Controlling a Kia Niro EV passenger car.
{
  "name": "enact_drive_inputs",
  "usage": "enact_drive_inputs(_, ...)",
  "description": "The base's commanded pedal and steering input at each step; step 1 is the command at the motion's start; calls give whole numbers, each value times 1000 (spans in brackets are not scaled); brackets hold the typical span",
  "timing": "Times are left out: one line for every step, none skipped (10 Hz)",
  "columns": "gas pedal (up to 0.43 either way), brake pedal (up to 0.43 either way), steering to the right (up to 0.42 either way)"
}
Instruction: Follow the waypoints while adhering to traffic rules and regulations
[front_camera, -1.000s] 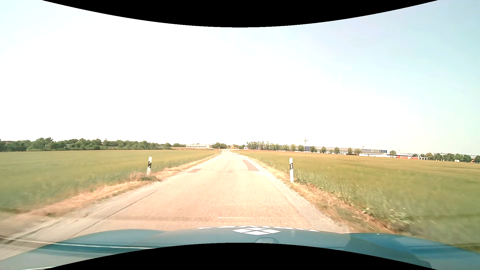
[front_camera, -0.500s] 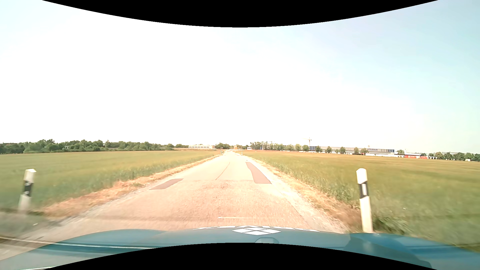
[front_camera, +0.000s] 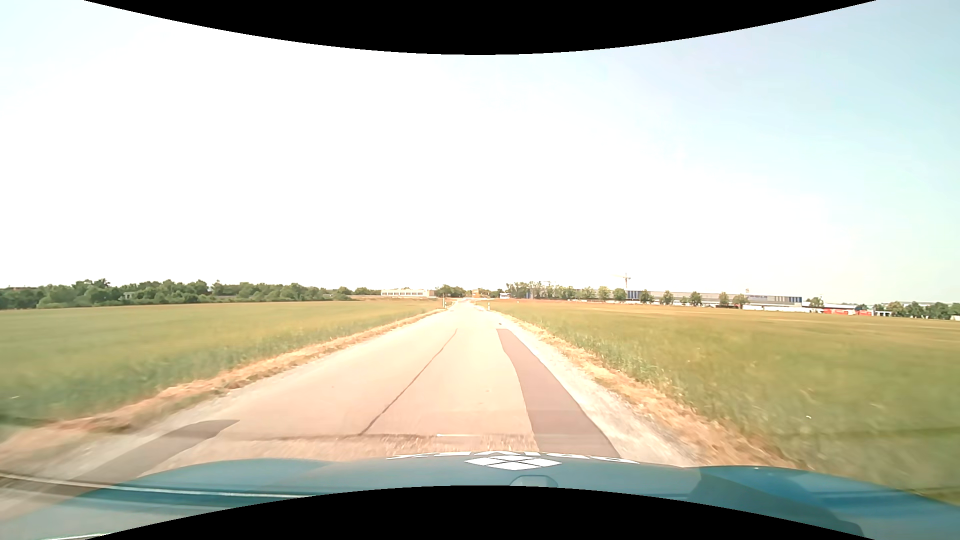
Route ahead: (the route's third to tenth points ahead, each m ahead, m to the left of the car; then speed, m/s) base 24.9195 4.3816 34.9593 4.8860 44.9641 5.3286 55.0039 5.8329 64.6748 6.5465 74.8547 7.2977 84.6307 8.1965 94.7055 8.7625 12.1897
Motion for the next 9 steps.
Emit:
enact_drive_inputs(157,0,-10)
enact_drive_inputs(150,0,-10)
enact_drive_inputs(150,0,-11)
enact_drive_inputs(138,0,-10)
enact_drive_inputs(110,0,-10)
enact_drive_inputs(110,0,-10)
enact_drive_inputs(110,0,-10)
enact_drive_inputs(118,0,-10)
enact_drive_inputs(130,0,-10)
